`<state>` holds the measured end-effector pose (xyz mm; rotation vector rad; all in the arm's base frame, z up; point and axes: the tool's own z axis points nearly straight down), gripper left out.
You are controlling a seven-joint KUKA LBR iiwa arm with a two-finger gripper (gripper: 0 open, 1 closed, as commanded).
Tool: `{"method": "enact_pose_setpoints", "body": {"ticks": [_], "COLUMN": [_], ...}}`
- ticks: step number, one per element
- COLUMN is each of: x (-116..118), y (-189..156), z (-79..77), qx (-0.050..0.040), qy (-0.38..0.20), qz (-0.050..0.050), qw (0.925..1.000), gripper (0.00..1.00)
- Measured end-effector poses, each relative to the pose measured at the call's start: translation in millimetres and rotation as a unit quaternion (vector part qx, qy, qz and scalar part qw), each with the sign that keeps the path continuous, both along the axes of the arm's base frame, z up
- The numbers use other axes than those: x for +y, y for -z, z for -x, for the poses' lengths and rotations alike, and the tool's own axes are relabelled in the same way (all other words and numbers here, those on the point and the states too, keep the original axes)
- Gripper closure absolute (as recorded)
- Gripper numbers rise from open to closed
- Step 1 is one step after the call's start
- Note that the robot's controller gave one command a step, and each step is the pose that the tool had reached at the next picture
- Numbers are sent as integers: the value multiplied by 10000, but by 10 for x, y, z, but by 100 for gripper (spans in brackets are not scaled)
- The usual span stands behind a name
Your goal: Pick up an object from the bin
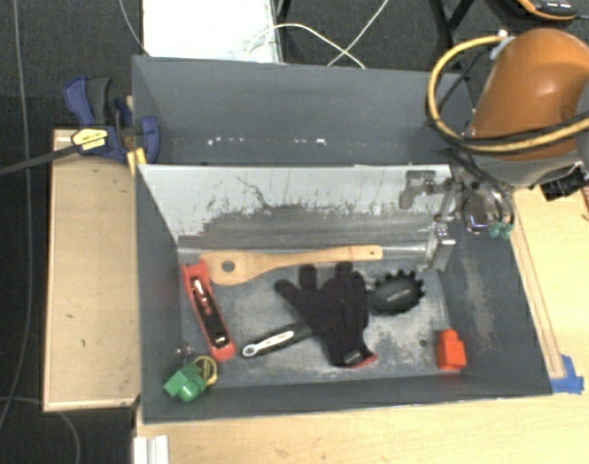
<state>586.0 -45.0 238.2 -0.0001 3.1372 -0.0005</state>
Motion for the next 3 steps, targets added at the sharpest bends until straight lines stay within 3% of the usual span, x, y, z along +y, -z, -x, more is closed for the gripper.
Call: {"method": "enact_pose_setpoints", "body": {"ticks": [1,2,3], "x": [0,350,357], "y": [0,474,559], "z": [0,328,179], "qx": [0,1,-71], "qy": [0,155,424], "qz": [0,-10,1], "qw": [10000,9999,9991], "gripper": [0,0,0]}}
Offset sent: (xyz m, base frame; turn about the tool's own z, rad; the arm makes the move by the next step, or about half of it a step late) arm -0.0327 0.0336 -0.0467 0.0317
